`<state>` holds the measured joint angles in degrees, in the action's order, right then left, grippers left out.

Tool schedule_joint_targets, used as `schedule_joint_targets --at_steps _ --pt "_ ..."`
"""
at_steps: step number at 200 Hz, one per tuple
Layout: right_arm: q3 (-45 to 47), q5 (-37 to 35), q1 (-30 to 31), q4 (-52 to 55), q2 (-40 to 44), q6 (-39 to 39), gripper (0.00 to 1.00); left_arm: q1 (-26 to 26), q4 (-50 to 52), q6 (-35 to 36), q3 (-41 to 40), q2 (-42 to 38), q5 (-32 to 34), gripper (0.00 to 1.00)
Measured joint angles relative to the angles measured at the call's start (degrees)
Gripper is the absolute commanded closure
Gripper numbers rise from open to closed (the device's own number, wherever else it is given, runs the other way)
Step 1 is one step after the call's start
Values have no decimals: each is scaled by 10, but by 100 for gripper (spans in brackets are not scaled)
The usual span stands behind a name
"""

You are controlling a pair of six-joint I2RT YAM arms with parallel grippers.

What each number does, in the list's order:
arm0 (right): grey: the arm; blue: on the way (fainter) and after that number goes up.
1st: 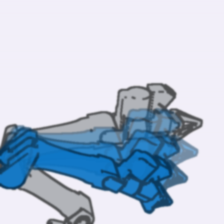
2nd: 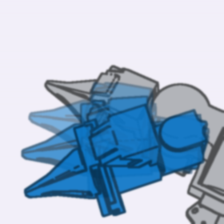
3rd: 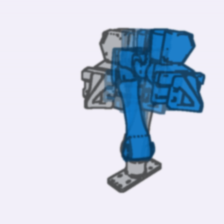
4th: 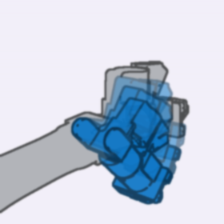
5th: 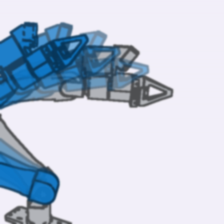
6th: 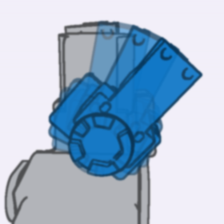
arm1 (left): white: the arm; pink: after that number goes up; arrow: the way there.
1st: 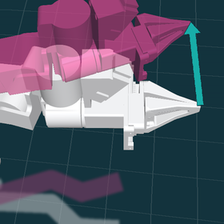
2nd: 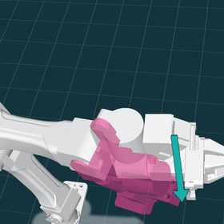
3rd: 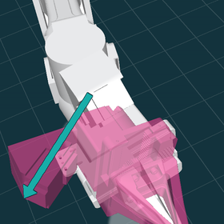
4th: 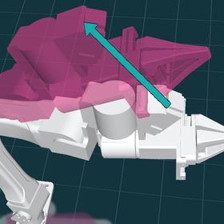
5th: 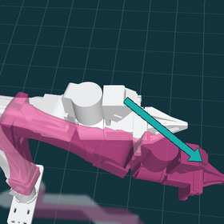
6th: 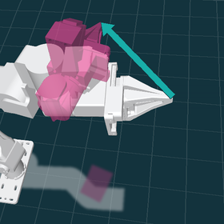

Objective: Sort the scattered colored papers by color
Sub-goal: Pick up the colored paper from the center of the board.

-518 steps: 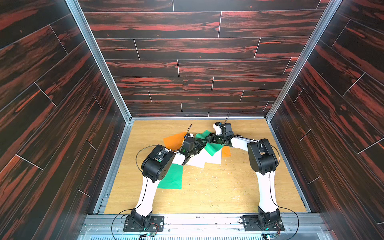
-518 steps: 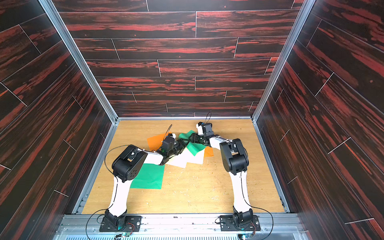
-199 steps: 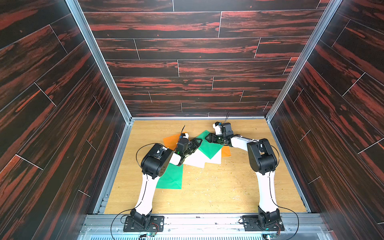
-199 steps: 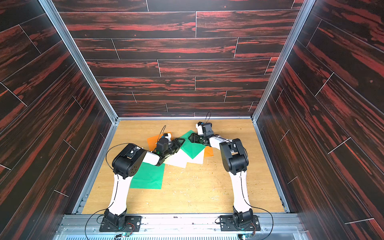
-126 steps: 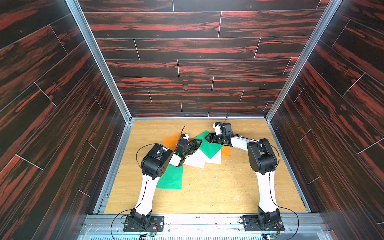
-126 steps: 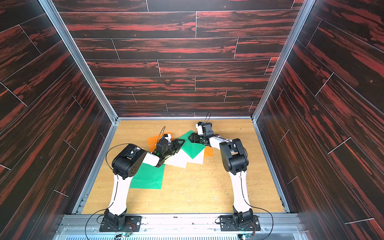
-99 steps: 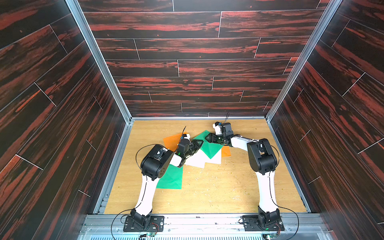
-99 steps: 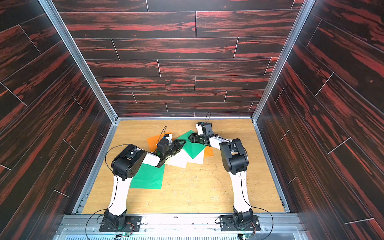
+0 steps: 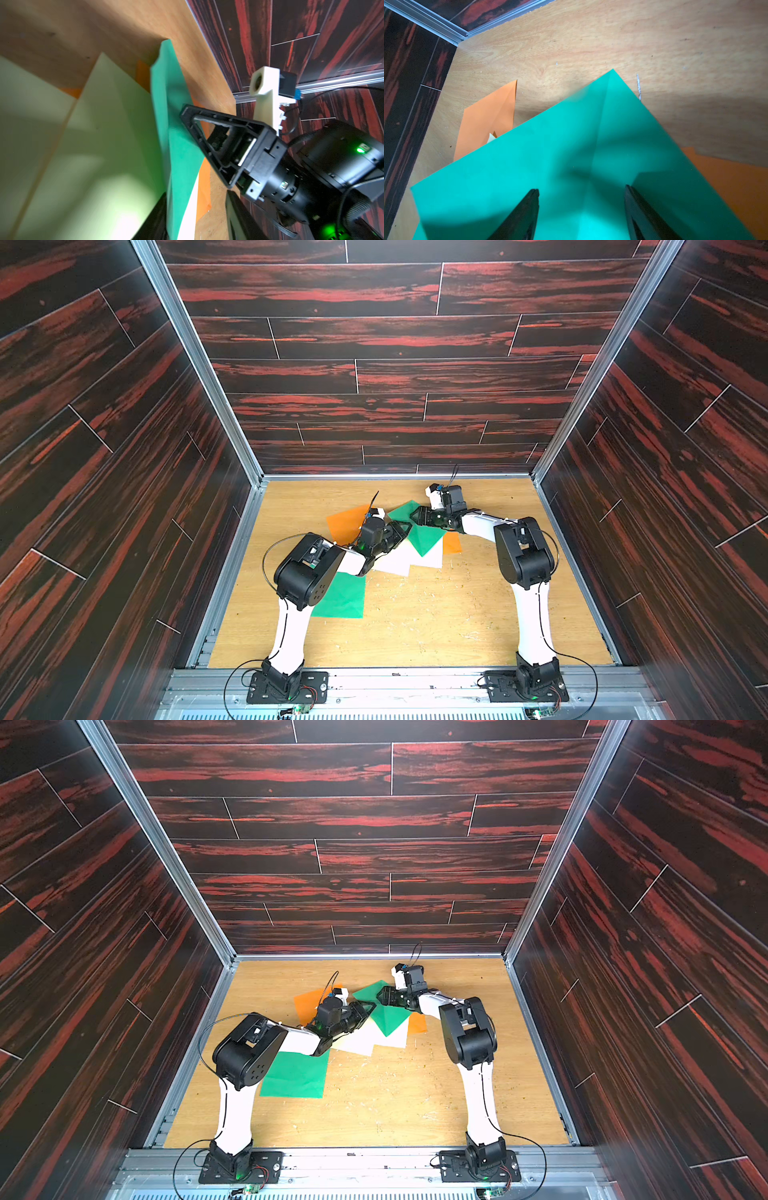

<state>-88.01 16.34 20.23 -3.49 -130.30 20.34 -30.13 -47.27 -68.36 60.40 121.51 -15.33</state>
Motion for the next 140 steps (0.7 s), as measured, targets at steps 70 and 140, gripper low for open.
schedule_joint_targets --at_steps 70,140 --pt "0 1 0 -1 0 0 29 -3 24 6 0 1 8 100" --pt "43 15 0 -61 12 -6 25 -3 51 23 2 3 10 100"
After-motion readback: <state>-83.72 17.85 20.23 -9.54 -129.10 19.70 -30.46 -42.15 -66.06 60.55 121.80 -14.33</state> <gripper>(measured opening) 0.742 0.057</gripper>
